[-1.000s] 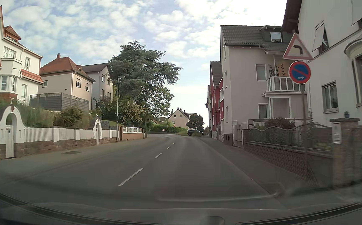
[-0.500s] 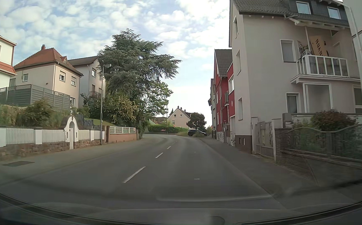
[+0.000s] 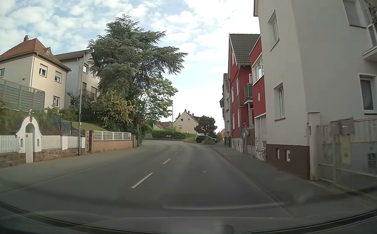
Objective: Follow the waypoints while adhering to traffic rules and regulations
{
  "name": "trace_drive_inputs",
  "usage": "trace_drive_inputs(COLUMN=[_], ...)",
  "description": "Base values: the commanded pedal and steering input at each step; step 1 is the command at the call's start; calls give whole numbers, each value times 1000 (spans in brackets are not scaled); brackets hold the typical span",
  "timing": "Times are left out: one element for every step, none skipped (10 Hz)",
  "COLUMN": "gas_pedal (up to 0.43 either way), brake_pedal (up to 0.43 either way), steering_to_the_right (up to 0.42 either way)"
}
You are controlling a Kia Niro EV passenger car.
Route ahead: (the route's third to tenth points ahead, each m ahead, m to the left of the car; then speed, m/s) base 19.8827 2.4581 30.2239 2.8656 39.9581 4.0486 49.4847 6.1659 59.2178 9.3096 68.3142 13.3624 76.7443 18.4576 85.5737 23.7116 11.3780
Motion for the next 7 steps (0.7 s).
trace_drive_inputs(gas_pedal=[59,59,67,67,67,67,67], brake_pedal=[18,12,18,18,18,18,18], steering_to_the_right=[-3,-3,-3,-3,-2,-1,-2])
